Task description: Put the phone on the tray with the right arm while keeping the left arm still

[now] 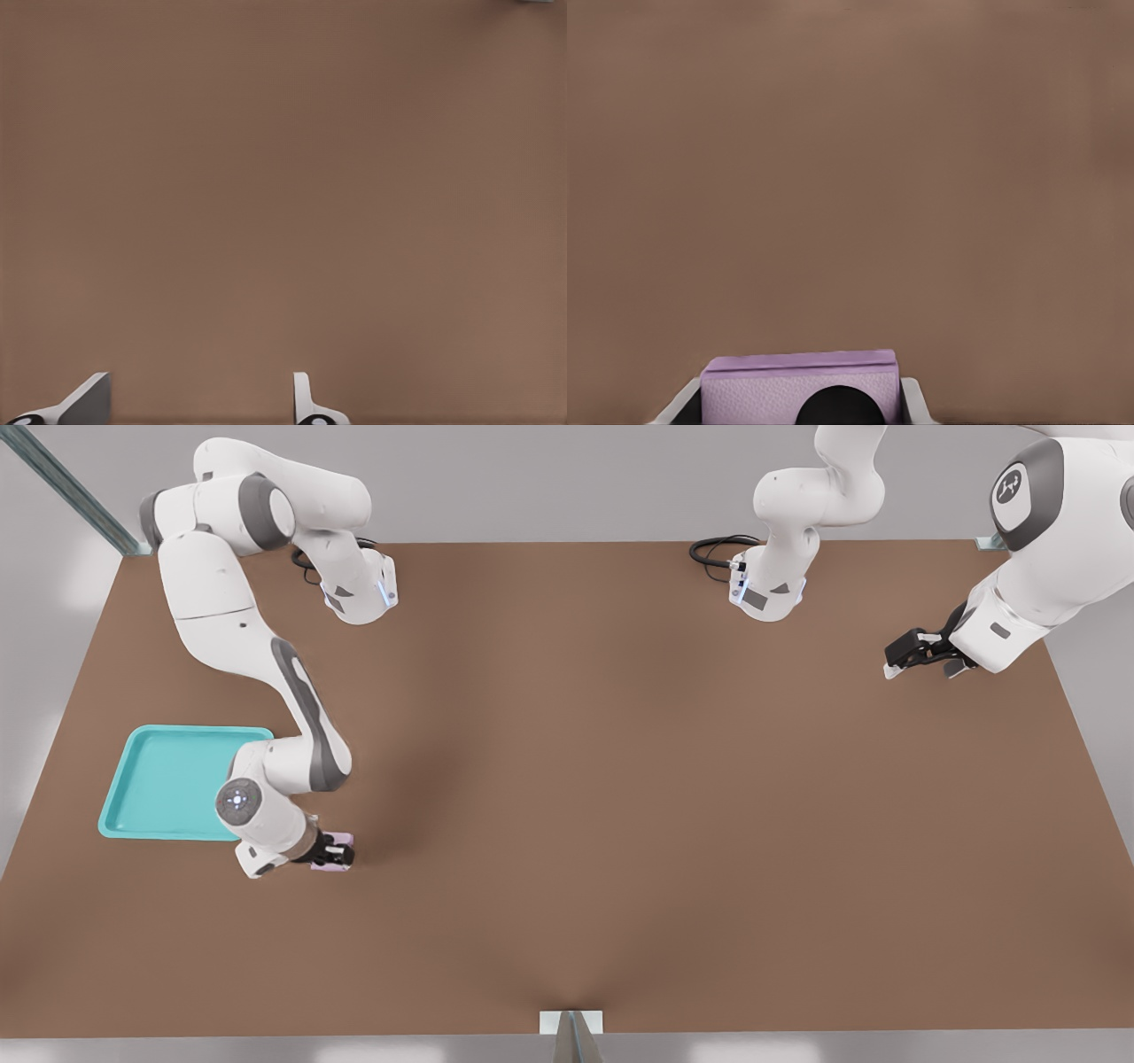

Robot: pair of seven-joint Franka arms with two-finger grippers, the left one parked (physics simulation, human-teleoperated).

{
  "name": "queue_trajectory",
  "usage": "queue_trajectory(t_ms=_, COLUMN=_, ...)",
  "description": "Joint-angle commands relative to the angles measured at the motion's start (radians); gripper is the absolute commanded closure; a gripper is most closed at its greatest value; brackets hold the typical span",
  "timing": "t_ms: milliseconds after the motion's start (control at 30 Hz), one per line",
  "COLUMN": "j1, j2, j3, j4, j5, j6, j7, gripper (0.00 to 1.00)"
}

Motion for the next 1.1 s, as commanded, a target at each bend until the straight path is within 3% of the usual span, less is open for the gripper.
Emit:
queue_trajectory(t_ms=0, j1=-0.075, j2=-0.032, j3=0.001, j4=0.0, j5=-0.009, j6=-0.118, j7=-0.214, gripper=0.28)
queue_trajectory(t_ms=67, j1=-0.18, j2=-0.064, j3=0.003, j4=-0.026, j5=-0.009, j6=-0.137, j7=-0.369, gripper=0.28)
queue_trajectory(t_ms=300, j1=-0.571, j2=-0.131, j3=0.115, j4=-0.167, j5=-0.009, j6=-0.15, j7=-0.752, gripper=0.27)
queue_trajectory(t_ms=333, j1=-0.571, j2=-0.131, j3=0.115, j4=-0.173, j5=-0.009, j6=-0.15, j7=-0.754, gripper=0.22)
queue_trajectory(t_ms=367, j1=-0.579, j2=-0.131, j3=0.115, j4=-0.184, j5=-0.009, j6=-0.147, j7=-0.752, gripper=0.01)
queue_trajectory(t_ms=467, j1=-0.579, j2=-0.13, j3=0.116, j4=-0.169, j5=-0.009, j6=-0.153, j7=-0.752, gripper=0.0)
queue_trajectory(t_ms=533, j1=-0.574, j2=-0.131, j3=0.135, j4=-0.039, j5=-0.009, j6=-0.232, j7=-0.755, gripper=0.0)
queue_trajectory(t_ms=567, j1=-0.547, j2=-0.133, j3=0.19, j4=0.154, j5=-0.01, j6=-0.377, j7=-0.742, gripper=0.0)
queue_trajectory(t_ms=633, j1=-0.415, j2=-0.138, j3=0.205, j4=0.388, j5=-0.015, j6=-0.551, j7=-0.686, gripper=0.0)
queue_trajectory(t_ms=667, j1=-0.346, j2=-0.202, j3=0.208, j4=0.417, j5=-0.019, j6=-0.598, j7=-0.618, gripper=0.0)
queue_trajectory(t_ms=700, j1=-0.021, j2=-0.331, j3=-0.064, j4=0.406, j5=-0.015, j6=-0.725, j7=-0.475, gripper=0.0)
queue_trajectory(t_ms=733, j1=0.19, j2=-0.427, j3=-0.267, j4=0.347, j5=0.056, j6=-0.759, j7=-0.406, gripper=0.0)
queue_trajectory(t_ms=767, j1=0.205, j2=-0.569, j3=-0.266, j4=0.158, j5=0.07, j6=-0.704, j7=-0.308, gripper=0.0)
queue_trajectory(t_ms=1067, j1=0.221, j2=-0.598, j3=-0.263, j4=0.124, j5=0.065, j6=-0.724, j7=-0.289, gripper=0.0)
